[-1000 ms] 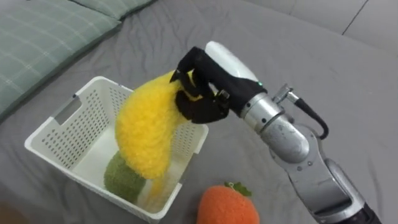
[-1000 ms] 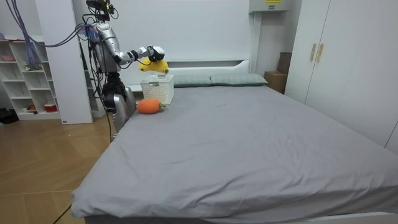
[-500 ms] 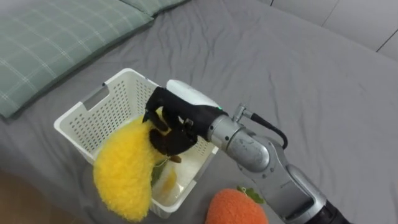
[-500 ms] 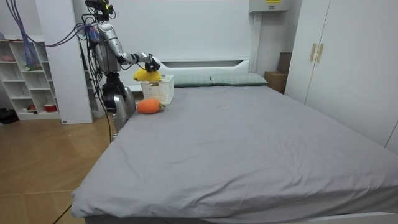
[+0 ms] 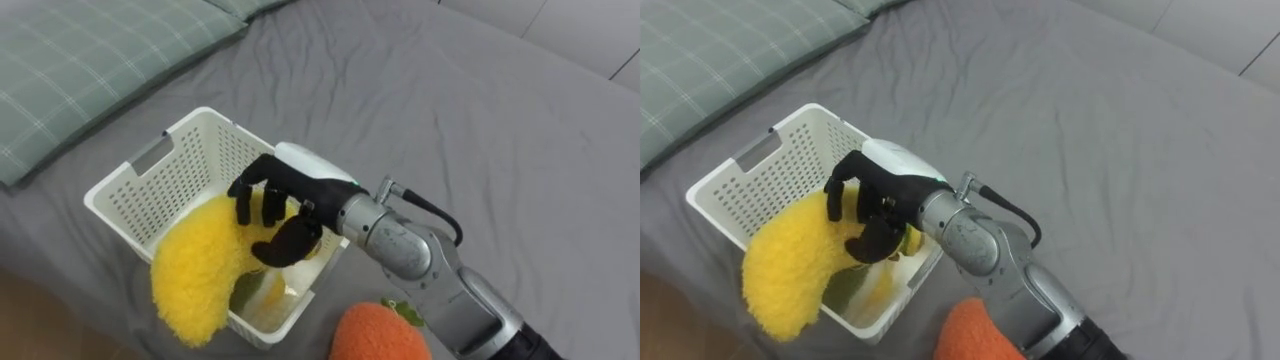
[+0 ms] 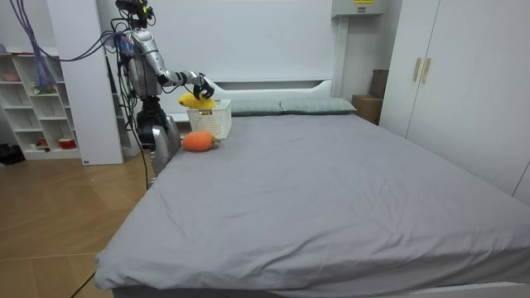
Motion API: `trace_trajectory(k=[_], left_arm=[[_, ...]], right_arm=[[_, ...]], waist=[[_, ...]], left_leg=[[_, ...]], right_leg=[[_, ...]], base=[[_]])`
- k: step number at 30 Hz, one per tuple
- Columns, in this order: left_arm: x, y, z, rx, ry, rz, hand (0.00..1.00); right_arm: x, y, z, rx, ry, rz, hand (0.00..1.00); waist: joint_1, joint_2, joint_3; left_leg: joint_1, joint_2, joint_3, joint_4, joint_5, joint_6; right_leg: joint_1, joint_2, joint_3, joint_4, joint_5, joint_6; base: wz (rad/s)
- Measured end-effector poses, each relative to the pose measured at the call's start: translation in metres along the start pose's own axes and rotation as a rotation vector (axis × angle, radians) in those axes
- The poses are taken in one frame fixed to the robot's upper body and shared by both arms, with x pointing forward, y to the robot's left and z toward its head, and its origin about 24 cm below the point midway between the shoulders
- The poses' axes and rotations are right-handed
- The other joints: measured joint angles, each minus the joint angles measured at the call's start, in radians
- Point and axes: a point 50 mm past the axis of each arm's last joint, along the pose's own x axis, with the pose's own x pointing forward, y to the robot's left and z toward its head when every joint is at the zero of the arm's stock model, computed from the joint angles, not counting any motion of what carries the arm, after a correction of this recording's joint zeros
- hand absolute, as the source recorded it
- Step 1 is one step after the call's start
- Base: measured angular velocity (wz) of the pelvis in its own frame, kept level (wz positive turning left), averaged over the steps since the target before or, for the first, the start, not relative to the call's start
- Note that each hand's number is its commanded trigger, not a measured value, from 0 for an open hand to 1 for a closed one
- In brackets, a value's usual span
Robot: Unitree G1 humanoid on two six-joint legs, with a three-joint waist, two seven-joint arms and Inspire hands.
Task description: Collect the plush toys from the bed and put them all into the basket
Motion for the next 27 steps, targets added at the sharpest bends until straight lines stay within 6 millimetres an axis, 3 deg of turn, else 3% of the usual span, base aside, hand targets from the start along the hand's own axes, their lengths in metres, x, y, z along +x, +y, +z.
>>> trace_trajectory(k=[14, 18, 23, 27], left_arm=[[0.0, -0.001, -0.001, -0.004, 0.003, -0.001, 0.0], [-0.001, -0.001, -0.007, -0.029, 0.032, 0.004, 0.0], [-0.002, 0.001, -0.019, -0.048, 0.071, 0.014, 0.0], [-0.003, 0.006, -0.03, -0.062, 0.092, 0.027, 0.0]], right_arm=[[-0.005, -0.011, -0.009, -0.037, 0.038, -0.049, 0.0], [-0.009, -0.026, -0.014, -0.01, 0.053, -0.127, 0.0], [-0.017, -0.047, -0.021, 0.048, 0.048, -0.245, 0.0], [-0.028, -0.068, -0.026, 0.086, 0.057, -0.378, 0.0]], waist=[[-0.026, 0.008, 0.003], [-0.035, 0.02, 0.0022], [-0.074, 0.031, 0.0009], [-0.114, 0.045, -0.0082]], left_leg=[[0.004, 0.001, 0.007, -0.003, 0.0, 0.0], [0.022, 0.002, 0.021, -0.005, 0.001, 0.001], [0.02, 0.003, 0.023, -0.003, 0.001, 0.0], [0.029, 0.005, 0.04, -0.004, 0.0, 0.001]], right_leg=[[-0.001, 0.0, 0.006, 0.0, 0.0, 0.0], [0.004, 0.001, 0.033, 0.001, 0.0, 0.0], [0.004, 0.002, 0.039, 0.002, 0.0, 0.0], [0.001, 0.002, 0.056, 0.002, 0.0, 0.0]], base=[[-0.02], [-0.1], [-0.02], [-0.09]])
